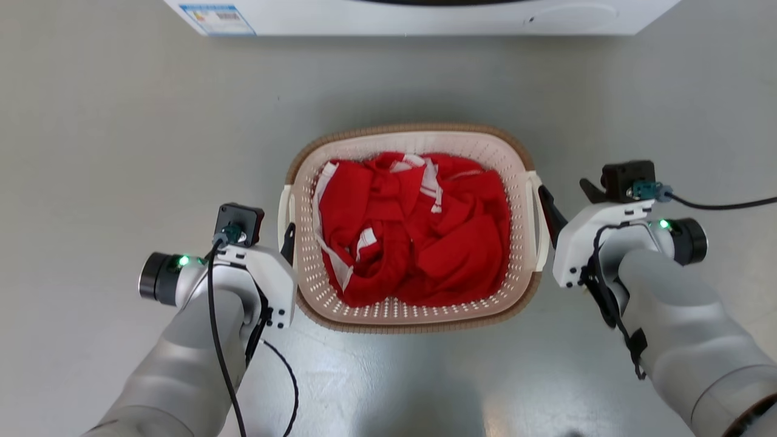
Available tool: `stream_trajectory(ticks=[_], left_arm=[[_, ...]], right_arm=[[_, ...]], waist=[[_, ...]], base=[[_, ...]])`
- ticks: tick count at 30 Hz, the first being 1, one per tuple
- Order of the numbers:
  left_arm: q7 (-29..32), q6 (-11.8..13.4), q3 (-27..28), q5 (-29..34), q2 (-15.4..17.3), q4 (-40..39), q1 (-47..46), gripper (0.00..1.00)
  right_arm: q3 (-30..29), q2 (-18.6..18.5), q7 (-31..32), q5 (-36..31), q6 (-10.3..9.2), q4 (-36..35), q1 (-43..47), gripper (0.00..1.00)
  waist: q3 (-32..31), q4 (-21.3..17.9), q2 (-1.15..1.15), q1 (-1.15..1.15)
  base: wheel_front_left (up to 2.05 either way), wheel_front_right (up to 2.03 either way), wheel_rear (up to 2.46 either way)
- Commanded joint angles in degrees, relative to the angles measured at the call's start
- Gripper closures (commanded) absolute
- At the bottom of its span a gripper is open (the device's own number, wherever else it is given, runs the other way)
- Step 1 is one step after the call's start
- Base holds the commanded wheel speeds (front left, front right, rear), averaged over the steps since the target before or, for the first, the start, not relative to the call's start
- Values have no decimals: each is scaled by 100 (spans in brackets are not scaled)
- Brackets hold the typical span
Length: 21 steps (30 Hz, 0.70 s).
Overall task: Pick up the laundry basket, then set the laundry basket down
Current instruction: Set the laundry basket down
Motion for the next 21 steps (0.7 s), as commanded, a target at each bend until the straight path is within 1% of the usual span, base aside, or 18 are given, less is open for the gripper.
stream_trajectory(ticks=[1, 13, 21], left_arm=[[-46, 46, 79, -80, 144, 16, 164, 0], [-78, 107, 134, -208, 172, 105, 670, 0], [-118, 194, 401, -277, 283, 37, 847, 0]], right_arm=[[80, 83, -21, 59, -22, -30, 351, 0], [254, 83, -119, 321, -22, -31, 794, 0], [311, 83, -408, 428, -22, -2, 979, 0]], waist=[[-216, -30, 0, 0], [-1180, -171, 0, 0], [-1787, -258, 0, 0]], base=[[0, 0, 0], [0, 0, 0], [0, 0, 0]])
